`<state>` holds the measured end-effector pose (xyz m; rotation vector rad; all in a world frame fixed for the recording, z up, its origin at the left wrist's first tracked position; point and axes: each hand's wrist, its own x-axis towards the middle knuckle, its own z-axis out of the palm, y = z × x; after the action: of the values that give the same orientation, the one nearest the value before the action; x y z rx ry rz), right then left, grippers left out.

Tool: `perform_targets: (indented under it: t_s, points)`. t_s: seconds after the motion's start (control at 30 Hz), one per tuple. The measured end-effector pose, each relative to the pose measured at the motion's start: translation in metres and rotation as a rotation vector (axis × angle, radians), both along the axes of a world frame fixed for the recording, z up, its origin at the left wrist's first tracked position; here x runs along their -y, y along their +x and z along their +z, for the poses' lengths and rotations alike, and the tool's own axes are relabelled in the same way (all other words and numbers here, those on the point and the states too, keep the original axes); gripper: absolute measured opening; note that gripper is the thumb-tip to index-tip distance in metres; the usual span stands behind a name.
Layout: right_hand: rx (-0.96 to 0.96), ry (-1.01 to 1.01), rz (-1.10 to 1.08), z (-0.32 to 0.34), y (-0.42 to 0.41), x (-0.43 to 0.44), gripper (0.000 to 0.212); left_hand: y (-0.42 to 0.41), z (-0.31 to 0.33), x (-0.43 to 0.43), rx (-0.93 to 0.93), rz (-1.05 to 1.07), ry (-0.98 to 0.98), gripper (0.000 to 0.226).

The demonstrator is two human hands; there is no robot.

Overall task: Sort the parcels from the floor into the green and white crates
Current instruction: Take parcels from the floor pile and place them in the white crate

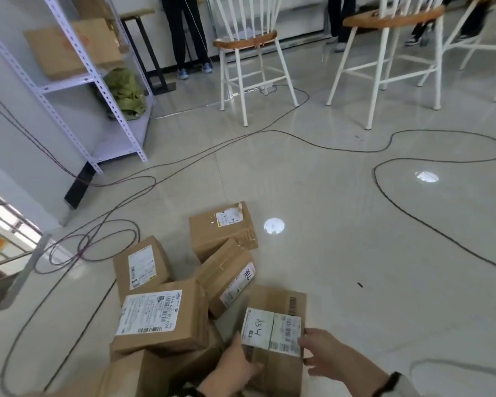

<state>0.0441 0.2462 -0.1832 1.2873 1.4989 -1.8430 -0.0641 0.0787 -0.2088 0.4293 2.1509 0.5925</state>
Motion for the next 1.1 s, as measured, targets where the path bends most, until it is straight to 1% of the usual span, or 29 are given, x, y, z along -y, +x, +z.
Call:
perform_targets:
  t_s: [0.1, 0.17, 0.23, 0.3, 0.37, 0.4, 0.43, 0.5, 0.57, 0.67, 0.73, 0.77, 0.8, 0.83, 0.87, 0.9, 0.93, 0.97, 1.0, 1.03, 1.1]
  points:
    - [-0.053, 0.005, -0.052, -0.005, -0.005, -0.003, 0.033, -0.002, -0.01, 0.0, 0.021, 0.038, 0.069, 0.08]
    - [-0.078, -0.008, -0.111, -0.008, -0.008, -0.003, 0.036, -0.001, -0.01, -0.002, -0.009, 0.043, 0.072, 0.07]
    - [-0.111, 0.002, -0.156, -0.013, -0.008, -0.005, 0.039, -0.002, -0.012, -0.002, -0.01, 0.059, 0.073, 0.065]
    - [-0.15, 0.061, -0.212, -0.018, -0.007, -0.009, 0.04, -0.005, -0.012, -0.001, 0.044, 0.096, 0.068, 0.058]
    - [-0.132, 0.098, -0.26, -0.023, -0.005, -0.014, 0.046, -0.011, -0.011, -0.003, 0.104, 0.149, 0.093, 0.04]
    - [-0.112, 0.079, -0.254, -0.025, -0.003, -0.016, 0.048, -0.012, -0.011, -0.004, 0.12, 0.159, 0.11, 0.035]
    - [-0.093, 0.048, -0.222, -0.024, -0.002, -0.016, 0.044, -0.014, -0.011, -0.007, 0.116, 0.154, 0.132, 0.038]
    - [-0.064, -0.003, -0.143, -0.022, 0.0, -0.014, 0.037, -0.015, -0.013, -0.009, 0.097, 0.128, 0.177, 0.058]
    - [-0.043, 0.0, -0.096, -0.02, 0.0, -0.012, 0.037, -0.015, -0.012, -0.01, 0.094, 0.115, 0.189, 0.079]
    - [-0.051, 0.01, -0.097, -0.017, -0.001, -0.014, 0.039, -0.019, -0.013, -0.012, 0.083, 0.066, 0.163, 0.097]
    - [-0.03, -0.007, -0.103, -0.017, 0.0, -0.014, 0.037, -0.03, -0.01, -0.019, 0.093, 0.061, 0.146, 0.118]
    - [0.004, -0.013, -0.09, -0.016, 0.002, -0.013, 0.038, -0.037, -0.007, -0.025, 0.07, 0.069, 0.132, 0.125]
    - [0.062, -0.02, -0.083, -0.016, 0.005, -0.012, 0.043, -0.047, -0.005, -0.032, 0.017, 0.057, 0.118, 0.127]
    - [0.128, -0.045, -0.07, -0.014, 0.007, -0.012, 0.049, -0.056, -0.002, -0.04, -0.063, 0.001, 0.085, 0.126]
    - [0.162, -0.113, -0.085, -0.015, 0.009, -0.011, 0.054, -0.063, -0.001, -0.047, -0.155, -0.09, 0.035, 0.124]
    - [0.182, -0.222, -0.129, -0.015, 0.012, -0.009, 0.055, -0.069, -0.001, -0.053, -0.228, -0.183, -0.008, 0.121]
    - [0.159, -0.338, -0.18, -0.015, 0.014, -0.007, 0.05, -0.073, -0.002, -0.058, -0.26, -0.252, -0.037, 0.119]
    - [0.117, -0.409, -0.194, -0.012, 0.015, -0.004, 0.035, -0.075, -0.003, -0.06, -0.269, -0.296, -0.054, 0.117]
    - [0.074, -0.408, -0.194, -0.013, 0.014, -0.001, 0.017, -0.076, -0.005, -0.061, -0.279, -0.319, -0.074, 0.116]
    - [0.044, -0.38, -0.223, -0.013, 0.013, 0.0, 0.005, -0.077, -0.006, -0.059, -0.298, -0.329, -0.101, 0.116]
    - [-0.006, -0.258, -0.331, -0.015, 0.01, -0.006, 0.006, -0.077, -0.009, -0.052, -0.317, -0.289, -0.167, 0.117]
